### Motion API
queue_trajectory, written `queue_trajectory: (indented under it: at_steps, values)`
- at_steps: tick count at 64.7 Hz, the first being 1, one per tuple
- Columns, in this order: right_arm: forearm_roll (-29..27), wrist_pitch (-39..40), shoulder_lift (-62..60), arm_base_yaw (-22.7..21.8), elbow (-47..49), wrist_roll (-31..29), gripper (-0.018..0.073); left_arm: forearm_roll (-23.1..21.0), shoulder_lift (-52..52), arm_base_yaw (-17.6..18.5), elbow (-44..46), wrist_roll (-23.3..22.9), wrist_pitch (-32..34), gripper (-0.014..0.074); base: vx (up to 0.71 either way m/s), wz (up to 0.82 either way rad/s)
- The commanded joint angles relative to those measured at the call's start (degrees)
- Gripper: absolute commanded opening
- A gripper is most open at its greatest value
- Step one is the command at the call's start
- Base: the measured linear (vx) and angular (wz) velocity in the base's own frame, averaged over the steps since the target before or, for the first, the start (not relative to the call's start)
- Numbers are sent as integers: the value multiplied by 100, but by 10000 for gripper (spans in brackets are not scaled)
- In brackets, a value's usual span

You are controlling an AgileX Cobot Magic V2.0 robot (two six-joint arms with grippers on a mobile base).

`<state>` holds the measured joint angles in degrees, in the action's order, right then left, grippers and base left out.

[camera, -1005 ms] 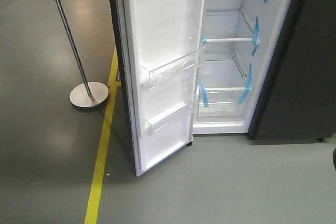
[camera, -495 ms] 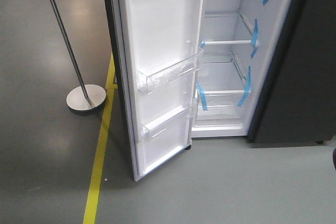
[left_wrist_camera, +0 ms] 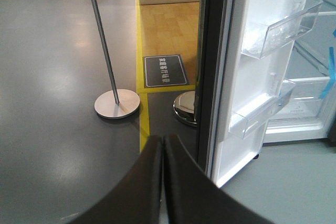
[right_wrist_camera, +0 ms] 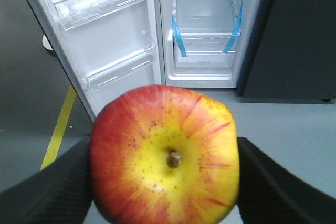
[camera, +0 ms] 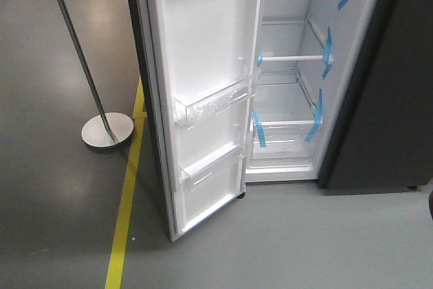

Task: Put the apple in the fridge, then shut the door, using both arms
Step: 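Drive closer to the open refrigerator door holding the apple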

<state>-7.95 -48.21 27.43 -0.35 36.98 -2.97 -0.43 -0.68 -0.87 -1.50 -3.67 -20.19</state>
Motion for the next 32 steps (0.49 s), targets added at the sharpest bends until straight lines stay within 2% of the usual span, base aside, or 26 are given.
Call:
queue_trajectory:
  at_steps: [1,32]
  values:
    - [-23,436,34,1,144,-35,195,-20,-81,12,-109,-8,403,-6,6,-1]
    - [-23,436,34,1,144,-35,195,-20,-81,12,-109,-8,403,-6,6,-1]
